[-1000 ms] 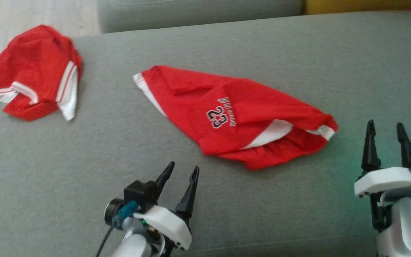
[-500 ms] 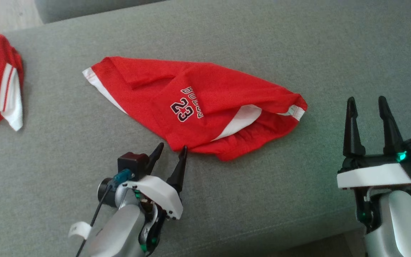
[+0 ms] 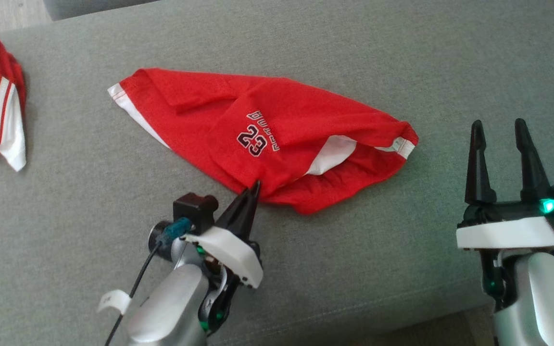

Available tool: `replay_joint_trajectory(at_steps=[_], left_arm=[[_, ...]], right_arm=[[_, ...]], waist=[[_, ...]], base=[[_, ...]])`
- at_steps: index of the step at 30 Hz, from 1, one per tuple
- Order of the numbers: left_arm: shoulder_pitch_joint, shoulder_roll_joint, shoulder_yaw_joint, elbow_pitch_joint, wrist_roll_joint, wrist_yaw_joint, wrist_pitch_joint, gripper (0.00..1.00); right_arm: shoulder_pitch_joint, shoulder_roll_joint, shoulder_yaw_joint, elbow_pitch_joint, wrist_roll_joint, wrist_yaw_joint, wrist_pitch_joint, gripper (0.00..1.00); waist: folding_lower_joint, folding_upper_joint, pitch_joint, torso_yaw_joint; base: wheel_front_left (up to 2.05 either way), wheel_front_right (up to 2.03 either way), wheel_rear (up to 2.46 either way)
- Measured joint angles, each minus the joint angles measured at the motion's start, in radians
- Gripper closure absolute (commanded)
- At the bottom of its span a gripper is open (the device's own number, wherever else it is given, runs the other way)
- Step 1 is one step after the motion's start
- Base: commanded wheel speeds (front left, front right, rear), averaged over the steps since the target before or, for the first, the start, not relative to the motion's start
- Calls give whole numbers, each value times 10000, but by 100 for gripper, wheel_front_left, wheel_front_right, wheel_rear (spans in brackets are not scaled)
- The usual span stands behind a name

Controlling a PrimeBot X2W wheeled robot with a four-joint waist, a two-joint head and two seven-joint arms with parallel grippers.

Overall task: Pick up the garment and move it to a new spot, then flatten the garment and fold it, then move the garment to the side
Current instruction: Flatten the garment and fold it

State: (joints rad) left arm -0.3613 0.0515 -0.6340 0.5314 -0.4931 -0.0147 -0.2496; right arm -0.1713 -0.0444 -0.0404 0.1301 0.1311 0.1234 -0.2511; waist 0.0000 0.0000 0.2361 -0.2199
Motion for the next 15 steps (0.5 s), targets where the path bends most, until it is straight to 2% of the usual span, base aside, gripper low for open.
replay_joint_trajectory(at_steps=[8, 15], left_arm=[[105, -6, 499, -1820, 842, -48, 0, 100], [1927, 184, 1012, -3476, 1350, -222, -29, 100]], right_arm=[[33, -2, -374, -36, 8, 0, -2, 0], [379, 0, -456, -33, 8, 0, -13, 0]], waist=[[0, 0, -234, 317], [0, 0, -654, 1014]], base=[[0, 0, 0], [0, 0, 0]])
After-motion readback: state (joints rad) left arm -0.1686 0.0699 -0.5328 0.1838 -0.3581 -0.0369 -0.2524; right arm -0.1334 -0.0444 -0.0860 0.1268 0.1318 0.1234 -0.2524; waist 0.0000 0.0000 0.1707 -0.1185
